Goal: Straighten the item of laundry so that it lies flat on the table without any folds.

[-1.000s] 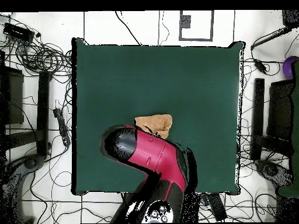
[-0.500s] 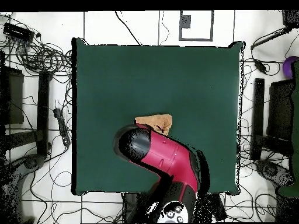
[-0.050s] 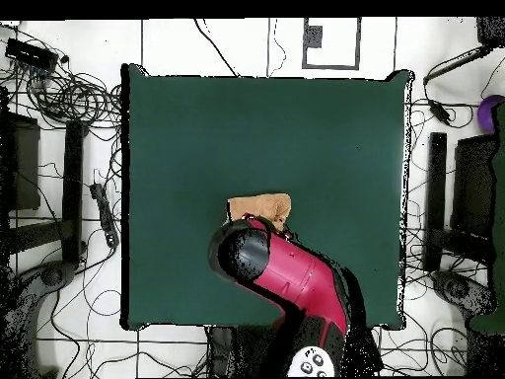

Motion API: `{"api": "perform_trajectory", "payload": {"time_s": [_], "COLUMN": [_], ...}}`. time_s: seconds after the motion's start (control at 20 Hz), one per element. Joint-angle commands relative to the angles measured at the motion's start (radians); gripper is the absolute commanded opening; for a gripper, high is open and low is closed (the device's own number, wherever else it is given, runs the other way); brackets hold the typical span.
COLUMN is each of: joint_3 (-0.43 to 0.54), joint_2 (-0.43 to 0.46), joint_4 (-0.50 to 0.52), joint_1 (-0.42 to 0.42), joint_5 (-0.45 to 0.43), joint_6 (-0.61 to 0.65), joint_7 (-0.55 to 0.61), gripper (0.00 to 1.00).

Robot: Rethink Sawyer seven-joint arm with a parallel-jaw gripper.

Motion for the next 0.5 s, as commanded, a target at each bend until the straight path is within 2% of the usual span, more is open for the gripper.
{"api": "perform_trajectory", "payload": {"time_s": [0.05, 0.15, 0.5], "joint_3": [0.125, 0.096, 0.137], "joint_2": [0.065, 0.059, 0.067], "joint_4": [0.106, 0.094, 0.114], "joint_1": [0.049, 0.075, 0.047], "joint_5": [0.051, 0.05, 0.076], "joint_6": [-0.074, -0.048, -0.094], "joint_7": [0.286, 0.297, 0.286], "gripper": [1.0, 1.0, 1.0]}}
